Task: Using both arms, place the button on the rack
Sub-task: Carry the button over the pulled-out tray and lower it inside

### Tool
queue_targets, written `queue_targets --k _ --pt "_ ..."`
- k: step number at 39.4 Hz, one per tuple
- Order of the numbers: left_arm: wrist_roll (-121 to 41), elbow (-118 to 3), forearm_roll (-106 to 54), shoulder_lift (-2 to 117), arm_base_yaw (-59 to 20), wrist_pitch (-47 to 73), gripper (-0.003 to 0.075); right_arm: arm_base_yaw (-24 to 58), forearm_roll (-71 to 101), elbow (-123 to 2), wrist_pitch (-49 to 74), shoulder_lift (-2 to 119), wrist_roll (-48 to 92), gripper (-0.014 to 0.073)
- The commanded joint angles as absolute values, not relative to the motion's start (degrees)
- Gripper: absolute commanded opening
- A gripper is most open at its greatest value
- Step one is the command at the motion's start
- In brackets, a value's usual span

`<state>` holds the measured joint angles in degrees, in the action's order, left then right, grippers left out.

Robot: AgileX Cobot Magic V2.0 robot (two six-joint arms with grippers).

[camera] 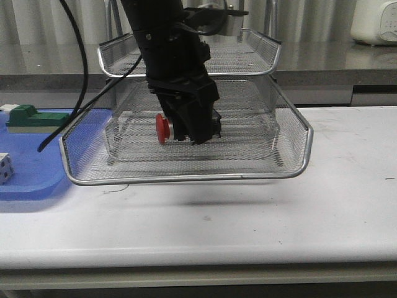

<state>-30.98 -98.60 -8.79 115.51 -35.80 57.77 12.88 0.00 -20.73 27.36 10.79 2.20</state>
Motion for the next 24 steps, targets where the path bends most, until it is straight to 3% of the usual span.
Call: queue_targets --k 1,5,10,15,19,24 --pt "-29.66 -100.8 -9.48 112.27 -35.98 56.68 0.0495 12.96 0.0 -22.08 22.79 11.33 2.06 -0.0109" --pt "-29.66 -102.95 -9.48 112.27 -35.98 60.95 0.0559 12.96 0.0 -22.08 22.79 11.33 2.06 -0.0109" --pt "-29.66 -107.78 -9.58 112.27 -35.98 74.32 0.0555 12.96 0.0 -22.08 22.79 11.33 2.06 -0.0109" --pt "-28.33 -108.71 -9.3 110.44 -35.98 74.08 0.0552 12.96 0.0 -22.08 22.79 11.33 2.06 -0.0109" --pt "-25.21 -108.71 -8.79 108.43 -35.98 74.08 0.0496 12.96 0.0 -22.08 22.79 11.33 2.06 -0.0109" --pt "-23.54 -107.05 -7.07 104.52 -35.98 74.08 0.0365 12.96 0.0 -22.08 22.79 11.33 2.06 -0.0109"
